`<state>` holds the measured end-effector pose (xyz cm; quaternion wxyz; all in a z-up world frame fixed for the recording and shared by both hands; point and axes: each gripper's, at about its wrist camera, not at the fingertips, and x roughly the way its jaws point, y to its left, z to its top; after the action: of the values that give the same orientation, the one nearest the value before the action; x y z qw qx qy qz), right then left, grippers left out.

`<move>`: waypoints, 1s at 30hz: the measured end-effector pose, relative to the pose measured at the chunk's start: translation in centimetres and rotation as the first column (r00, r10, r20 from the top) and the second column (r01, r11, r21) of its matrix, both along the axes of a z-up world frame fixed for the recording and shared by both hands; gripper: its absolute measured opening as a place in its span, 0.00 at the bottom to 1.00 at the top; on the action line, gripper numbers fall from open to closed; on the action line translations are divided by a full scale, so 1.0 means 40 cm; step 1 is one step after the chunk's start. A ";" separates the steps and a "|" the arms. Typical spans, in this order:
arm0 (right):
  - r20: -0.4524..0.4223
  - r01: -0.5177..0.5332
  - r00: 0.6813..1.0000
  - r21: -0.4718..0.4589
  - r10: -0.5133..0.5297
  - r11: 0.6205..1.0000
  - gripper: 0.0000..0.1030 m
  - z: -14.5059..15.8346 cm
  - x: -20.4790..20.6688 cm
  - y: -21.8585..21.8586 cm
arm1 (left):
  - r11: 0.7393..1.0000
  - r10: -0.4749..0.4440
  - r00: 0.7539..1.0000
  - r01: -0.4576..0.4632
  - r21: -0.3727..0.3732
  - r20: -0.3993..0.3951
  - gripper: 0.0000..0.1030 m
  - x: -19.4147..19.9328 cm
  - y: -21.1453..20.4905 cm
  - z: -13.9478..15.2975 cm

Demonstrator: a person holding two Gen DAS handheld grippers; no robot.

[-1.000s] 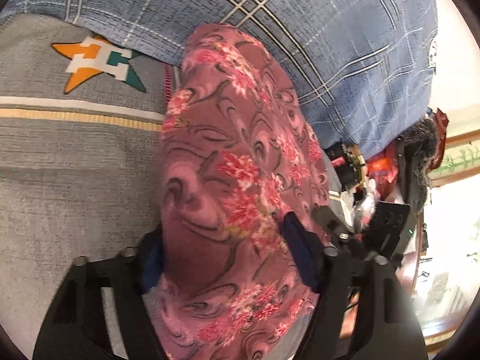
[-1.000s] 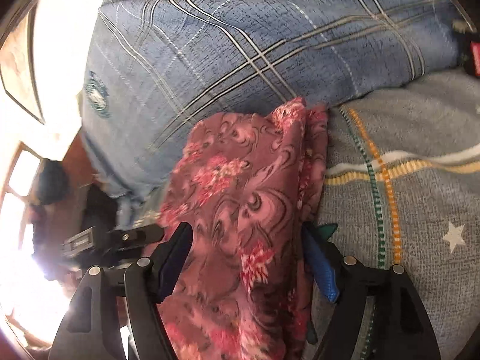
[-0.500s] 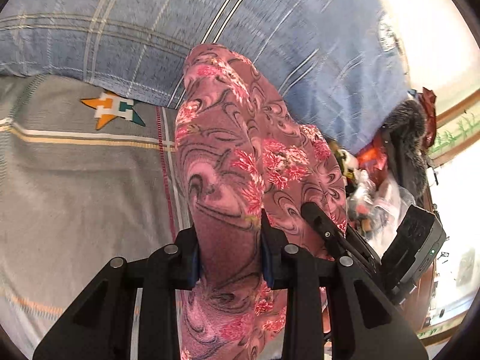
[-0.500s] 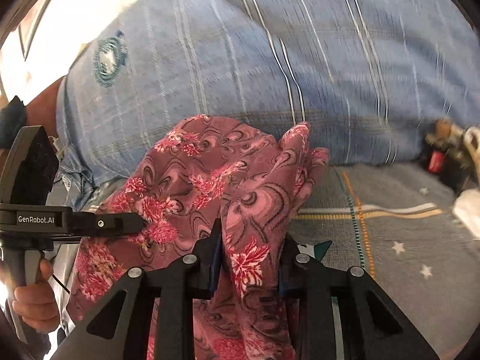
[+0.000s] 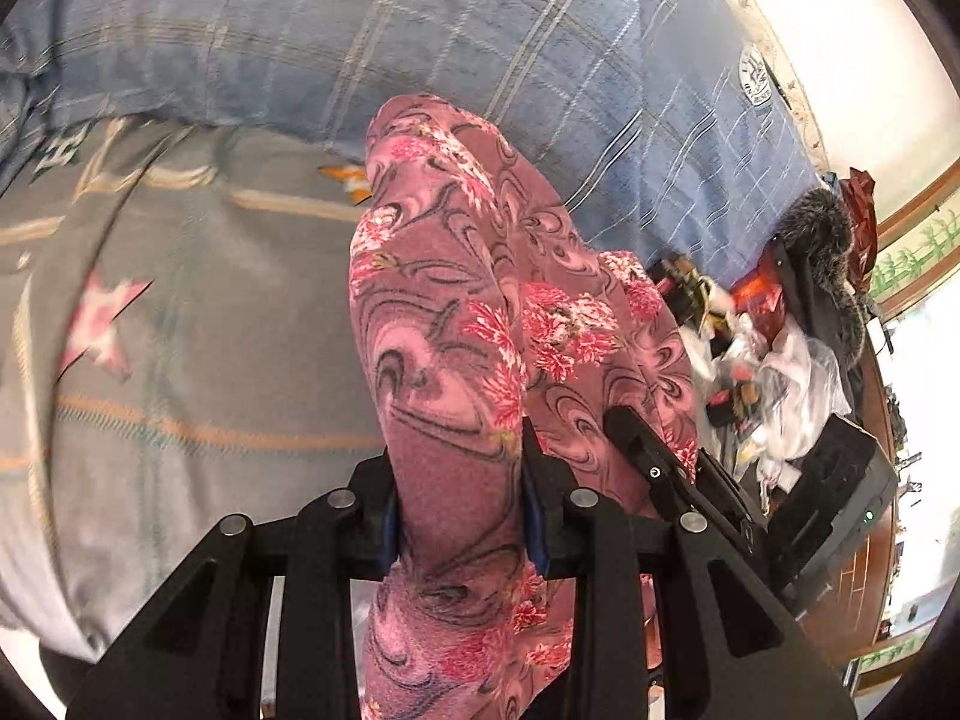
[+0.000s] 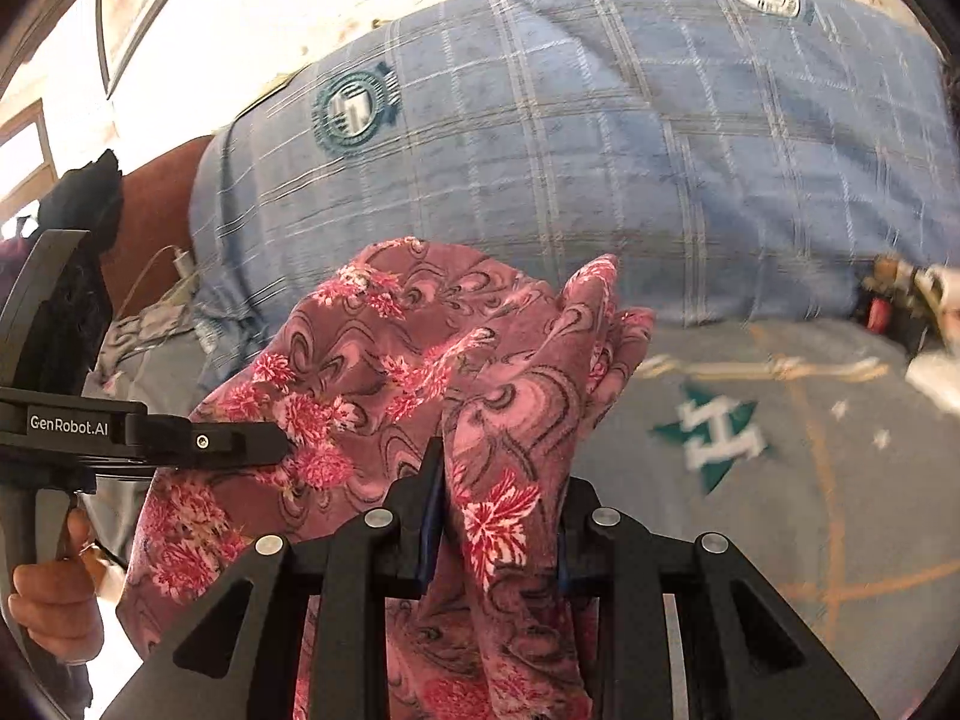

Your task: Fold small clothes

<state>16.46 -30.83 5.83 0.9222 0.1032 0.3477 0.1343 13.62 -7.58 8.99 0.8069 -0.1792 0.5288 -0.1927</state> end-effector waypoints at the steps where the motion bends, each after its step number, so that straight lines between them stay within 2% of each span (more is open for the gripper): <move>1: -0.015 -0.006 1.000 0.019 0.006 1.000 0.28 -0.015 -0.012 0.012 | 1.000 0.002 1.000 -0.002 -0.003 -0.014 0.28 -0.017 0.022 -0.016; 5: -0.070 -0.015 0.997 0.069 0.020 0.997 0.28 -0.093 -0.054 0.047 | 1.000 0.008 0.998 -0.009 -0.016 -0.068 0.28 -0.063 0.075 -0.103; 7: -0.108 -0.008 0.994 0.085 0.017 0.996 0.29 -0.154 -0.067 0.057 | 1.000 0.017 0.993 -0.019 -0.015 -0.119 0.29 -0.072 0.093 -0.180; 9: -0.167 0.015 0.986 0.075 -0.002 0.997 0.33 -0.228 -0.067 0.054 | 1.000 0.027 0.983 -0.029 -0.006 -0.179 0.36 -0.069 0.107 -0.250; 10: -0.168 0.024 0.986 0.107 -0.006 0.994 0.37 -0.254 -0.071 0.040 | 0.999 0.041 0.979 -0.043 -0.006 -0.198 0.45 -0.069 0.122 -0.284; 12: -0.187 0.039 0.982 0.172 -0.006 0.984 0.45 -0.257 -0.072 0.008 | 0.995 0.036 0.978 -0.055 -0.087 -0.206 0.47 -0.074 0.151 -0.298; 13: -0.203 0.044 0.979 0.183 -0.006 0.982 0.46 -0.249 -0.069 -0.004 | 0.991 0.032 0.976 -0.059 -0.120 -0.215 0.46 -0.076 0.166 -0.294; 14: -0.198 0.051 0.980 0.187 -0.013 0.981 0.46 -0.233 -0.068 -0.017 | 0.987 0.030 0.980 -0.060 -0.148 -0.196 0.43 -0.077 0.180 -0.278; 16: -0.139 0.097 0.987 0.164 -0.074 0.982 0.48 -0.183 -0.060 -0.045 | 0.986 0.048 0.991 -0.066 -0.151 -0.123 0.45 -0.072 0.191 -0.232; 18: -0.108 0.108 0.990 0.185 -0.089 0.977 0.48 -0.154 -0.024 -0.059 | 0.991 0.050 0.997 -0.057 -0.123 -0.055 0.51 -0.049 0.176 -0.186; 20: -0.150 0.105 0.986 0.184 -0.077 0.977 0.48 -0.159 0.045 -0.047 | 0.995 0.026 1.000 -0.027 -0.100 -0.008 0.51 -0.005 0.138 -0.159; 22: -0.210 0.121 0.974 0.146 -0.089 0.982 0.43 -0.185 0.101 -0.031 | 0.998 0.011 1.000 -0.011 -0.059 0.002 0.52 0.052 0.094 -0.153; 23: -0.225 0.117 0.971 0.142 -0.084 0.983 0.11 -0.193 0.131 -0.022 | 0.999 0.011 1.000 -0.011 -0.033 0.005 0.51 0.073 0.078 -0.155; 24: -0.212 0.114 0.974 0.150 -0.081 0.982 0.06 -0.187 0.141 -0.015 | 1.000 0.013 1.000 -0.013 -0.001 0.018 0.51 0.094 0.063 -0.154; 26: -0.097 0.096 0.992 0.223 -0.075 0.970 0.05 -0.150 0.122 -0.023 | 0.995 0.027 0.996 -0.035 0.097 0.080 0.52 0.130 0.046 -0.157; 28: -0.048 0.106 0.994 0.233 -0.098 0.967 0.05 -0.142 0.111 -0.037 | 0.974 0.053 0.994 -0.072 0.215 0.095 0.52 0.162 0.040 -0.195; 29: -0.068 0.124 0.991 0.234 -0.111 0.964 0.05 -0.158 0.120 -0.050 | 0.965 0.056 0.995 -0.075 0.251 0.081 0.55 0.174 0.034 -0.222; 30: -0.142 0.156 0.982 0.223 -0.126 0.962 0.05 -0.203 0.144 -0.066 | 0.961 0.055 0.997 -0.066 0.268 0.048 0.55 0.188 0.029 -0.253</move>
<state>22.22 -33.46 -2.31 0.8869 0.2437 0.3790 0.1013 21.14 -6.43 -1.14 0.8397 -0.0800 0.5281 -0.0977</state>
